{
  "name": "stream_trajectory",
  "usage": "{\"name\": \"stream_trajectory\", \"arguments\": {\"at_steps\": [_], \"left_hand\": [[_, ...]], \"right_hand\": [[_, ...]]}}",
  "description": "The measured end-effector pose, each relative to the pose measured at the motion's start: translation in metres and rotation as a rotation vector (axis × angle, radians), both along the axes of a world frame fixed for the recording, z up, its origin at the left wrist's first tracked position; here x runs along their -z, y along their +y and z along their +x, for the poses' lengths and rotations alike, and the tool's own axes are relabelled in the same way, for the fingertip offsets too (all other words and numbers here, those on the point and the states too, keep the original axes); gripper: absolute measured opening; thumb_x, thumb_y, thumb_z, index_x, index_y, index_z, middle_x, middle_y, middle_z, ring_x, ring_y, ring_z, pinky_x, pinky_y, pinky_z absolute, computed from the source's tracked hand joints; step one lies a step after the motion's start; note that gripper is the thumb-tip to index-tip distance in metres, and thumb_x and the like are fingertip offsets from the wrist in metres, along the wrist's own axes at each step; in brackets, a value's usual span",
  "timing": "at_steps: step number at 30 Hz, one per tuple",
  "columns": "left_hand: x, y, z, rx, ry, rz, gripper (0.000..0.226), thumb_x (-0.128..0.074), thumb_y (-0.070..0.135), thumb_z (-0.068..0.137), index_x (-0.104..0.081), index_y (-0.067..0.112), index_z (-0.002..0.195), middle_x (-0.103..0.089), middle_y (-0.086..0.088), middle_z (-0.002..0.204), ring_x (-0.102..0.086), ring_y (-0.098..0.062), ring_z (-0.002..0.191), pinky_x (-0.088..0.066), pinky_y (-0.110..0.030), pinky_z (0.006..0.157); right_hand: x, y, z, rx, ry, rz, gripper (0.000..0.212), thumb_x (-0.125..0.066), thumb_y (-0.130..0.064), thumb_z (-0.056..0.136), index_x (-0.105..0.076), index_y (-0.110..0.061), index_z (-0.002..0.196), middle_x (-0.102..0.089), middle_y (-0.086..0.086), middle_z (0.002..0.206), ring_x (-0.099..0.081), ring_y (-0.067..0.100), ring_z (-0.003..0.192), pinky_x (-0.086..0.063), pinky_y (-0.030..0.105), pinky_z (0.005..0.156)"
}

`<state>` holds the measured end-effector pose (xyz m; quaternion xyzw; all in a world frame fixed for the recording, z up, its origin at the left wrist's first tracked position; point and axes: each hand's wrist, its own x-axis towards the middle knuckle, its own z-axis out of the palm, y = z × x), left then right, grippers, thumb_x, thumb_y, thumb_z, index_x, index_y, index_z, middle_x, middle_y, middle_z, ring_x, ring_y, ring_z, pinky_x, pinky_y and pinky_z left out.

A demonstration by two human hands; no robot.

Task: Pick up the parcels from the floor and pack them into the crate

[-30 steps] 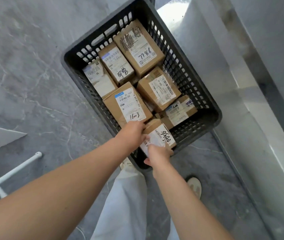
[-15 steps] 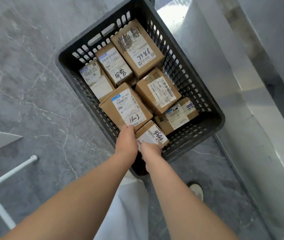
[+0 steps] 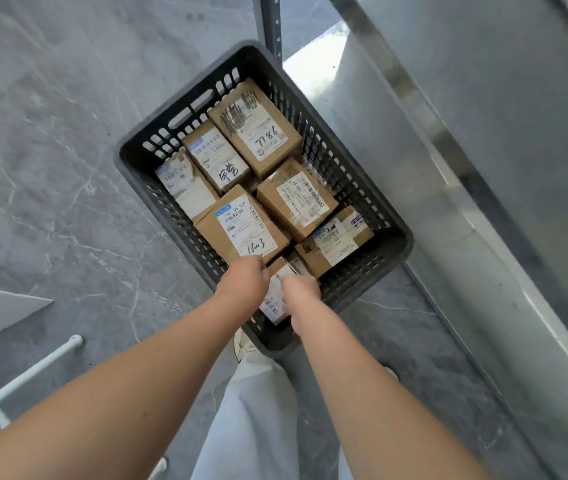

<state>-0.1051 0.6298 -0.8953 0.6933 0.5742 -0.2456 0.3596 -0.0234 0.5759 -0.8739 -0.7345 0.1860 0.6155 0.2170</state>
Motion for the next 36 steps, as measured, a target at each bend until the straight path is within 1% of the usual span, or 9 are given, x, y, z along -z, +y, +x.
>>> {"name": "stream_trajectory", "arguments": {"at_steps": [7, 10, 13, 16, 19, 22, 28, 31, 36], "left_hand": [[-0.134, 0.042, 0.025, -0.101, -0.249, 0.12, 0.029, -0.039, 0.03, 0.102, -0.06, 0.016, 0.118, -0.064, 0.003, 0.112, -0.055, -0.009, 0.091, -0.045, -0.027, 0.08], [-0.223, 0.055, 0.02, -0.102, -0.316, 0.197, 0.034, -0.039, 0.031, 0.102, -0.057, 0.016, 0.126, -0.063, 0.0, 0.124, -0.058, -0.015, 0.105, -0.045, -0.029, 0.087], [-0.32, 0.067, 0.033, -0.032, -0.338, 0.326, 0.038, -0.035, 0.03, 0.102, -0.052, 0.012, 0.132, -0.059, -0.009, 0.129, -0.057, -0.026, 0.114, -0.044, -0.038, 0.091], [-0.413, 0.064, 0.074, 0.07, -0.517, 0.456, 0.034, -0.035, 0.028, 0.103, -0.052, 0.01, 0.126, -0.059, -0.011, 0.123, -0.057, -0.028, 0.108, -0.045, -0.036, 0.086], [-0.489, 0.036, 0.111, 0.274, -0.695, 0.613, 0.041, -0.035, 0.031, 0.102, -0.045, 0.013, 0.137, -0.051, -0.007, 0.137, -0.051, -0.024, 0.122, -0.042, -0.038, 0.104], [-0.542, -0.025, 0.13, 0.46, -0.808, 0.667, 0.044, -0.034, 0.034, 0.103, -0.04, 0.016, 0.143, -0.044, -0.003, 0.146, -0.04, -0.019, 0.134, -0.032, -0.033, 0.111], [-0.637, -0.214, 0.187, 0.781, -1.088, 0.613, 0.051, -0.031, 0.038, 0.102, -0.03, 0.019, 0.15, -0.031, 0.0, 0.156, -0.027, -0.016, 0.144, -0.026, -0.038, 0.118], [-0.7, -0.35, 0.212, 0.9, -1.354, 0.544, 0.05, -0.033, 0.033, 0.103, -0.032, 0.016, 0.15, -0.032, 0.0, 0.156, -0.024, -0.014, 0.145, -0.02, -0.033, 0.12], [-0.751, -0.526, 0.218, 1.094, -1.528, 0.48, 0.05, -0.032, 0.029, 0.104, -0.026, 0.013, 0.152, -0.024, -0.001, 0.159, -0.015, -0.014, 0.148, -0.008, -0.032, 0.122]], "right_hand": [[-0.141, 0.044, 0.059, -0.254, -0.41, 0.303, 0.046, -0.037, -0.018, 0.102, -0.034, -0.019, 0.148, -0.043, 0.003, 0.148, -0.049, 0.023, 0.129, -0.044, 0.036, 0.101], [-0.234, 0.054, 0.071, -0.195, -0.402, 0.4, 0.043, -0.037, -0.023, 0.099, -0.047, -0.017, 0.141, -0.056, 0.001, 0.13, -0.055, 0.022, 0.118, -0.044, 0.038, 0.102], [-0.327, 0.05, 0.09, -0.037, -0.443, 0.512, 0.043, -0.038, -0.026, 0.096, -0.055, 0.003, 0.123, -0.064, 0.022, 0.11, -0.06, 0.038, 0.102, -0.046, 0.055, 0.099], [-0.417, 0.027, 0.114, 0.001, -0.656, 0.617, 0.039, -0.039, -0.028, 0.1, -0.061, 0.0, 0.115, -0.064, 0.017, 0.111, -0.058, 0.031, 0.099, -0.044, 0.036, 0.082], [-0.482, -0.016, 0.137, -0.029, -0.885, 0.672, 0.039, -0.037, -0.03, 0.103, -0.057, -0.009, 0.13, -0.059, 0.01, 0.13, -0.053, 0.025, 0.121, -0.038, 0.029, 0.091], [-0.527, -0.082, 0.153, -0.064, -1.033, 0.697, 0.046, -0.037, -0.03, 0.104, -0.04, -0.014, 0.147, -0.042, 0.006, 0.152, -0.039, 0.021, 0.139, -0.03, 0.031, 0.114], [-0.621, -0.289, 0.148, 0.093, -1.466, 0.709, 0.05, -0.037, -0.032, 0.104, -0.026, -0.026, 0.153, -0.033, -0.007, 0.156, -0.035, 0.008, 0.141, -0.029, 0.024, 0.114], [-0.66, -0.411, 0.129, 0.191, -1.682, 0.568, 0.051, -0.033, -0.033, 0.105, -0.022, -0.027, 0.154, -0.029, -0.012, 0.157, -0.031, 0.001, 0.14, -0.025, 0.013, 0.108], [-0.695, -0.592, 0.101, 0.311, -1.843, 0.234, 0.052, -0.028, -0.035, 0.106, -0.018, -0.023, 0.155, -0.021, -0.006, 0.161, -0.024, 0.008, 0.145, -0.024, 0.026, 0.117]]}}
